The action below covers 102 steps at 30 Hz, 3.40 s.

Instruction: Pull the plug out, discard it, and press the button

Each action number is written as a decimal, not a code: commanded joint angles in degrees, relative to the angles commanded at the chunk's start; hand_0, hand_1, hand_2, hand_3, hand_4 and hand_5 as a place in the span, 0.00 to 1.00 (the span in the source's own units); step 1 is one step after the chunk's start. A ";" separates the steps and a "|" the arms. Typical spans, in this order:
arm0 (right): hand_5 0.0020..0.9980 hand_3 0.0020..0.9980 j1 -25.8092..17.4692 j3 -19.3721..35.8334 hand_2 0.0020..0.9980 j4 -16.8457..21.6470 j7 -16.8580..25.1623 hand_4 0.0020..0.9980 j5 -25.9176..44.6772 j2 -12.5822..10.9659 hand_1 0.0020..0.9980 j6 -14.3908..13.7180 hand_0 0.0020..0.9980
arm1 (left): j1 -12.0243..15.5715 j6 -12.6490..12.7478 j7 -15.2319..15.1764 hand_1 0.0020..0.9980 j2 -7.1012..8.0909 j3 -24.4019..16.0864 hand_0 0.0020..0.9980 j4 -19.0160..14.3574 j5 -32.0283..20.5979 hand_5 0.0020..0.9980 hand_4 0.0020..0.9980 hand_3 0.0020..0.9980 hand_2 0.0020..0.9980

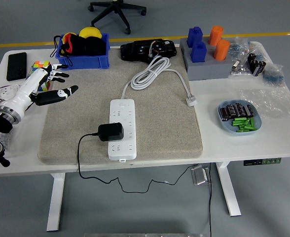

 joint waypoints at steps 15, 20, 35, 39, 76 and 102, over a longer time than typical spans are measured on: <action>0.70 0.74 -0.15 0.09 0.74 -0.18 0.02 0.79 -0.06 0.27 0.74 0.14 0.78 | -3.49 -0.28 0.73 0.82 0.21 14.03 0.87 2.96 5.15 0.19 1.00 0.82 0.77; 0.70 0.74 -0.11 0.06 0.74 -0.12 0.03 0.79 -0.03 0.18 0.74 0.10 0.78 | -4.37 0.81 0.78 0.76 -0.29 16.23 0.86 4.97 6.60 0.11 1.00 0.79 0.72; 0.70 0.74 -0.06 0.20 0.74 -0.15 0.02 0.79 -0.04 0.22 0.74 0.08 0.78 | -6.27 3.23 0.24 0.62 -1.55 20.28 0.80 8.29 7.49 0.00 1.00 0.68 0.59; 0.70 0.74 -0.05 0.10 0.74 -0.09 0.01 0.79 0.04 0.23 0.74 0.07 0.78 | -6.57 3.96 0.09 0.50 -1.98 20.72 0.70 9.10 7.73 0.00 0.95 0.57 0.47; 0.70 0.74 0.04 0.23 0.74 -0.11 0.03 0.79 0.01 0.31 0.74 -0.02 0.78 | -9.00 8.22 -2.88 0.33 -0.91 11.19 0.53 17.35 7.68 0.00 0.75 0.50 0.34; 0.70 0.74 0.13 -0.36 0.74 -0.09 0.03 0.79 0.13 -0.06 0.74 0.01 0.78 | -9.08 6.99 -4.58 0.82 -3.11 11.24 0.76 26.41 2.58 0.00 0.97 0.89 0.83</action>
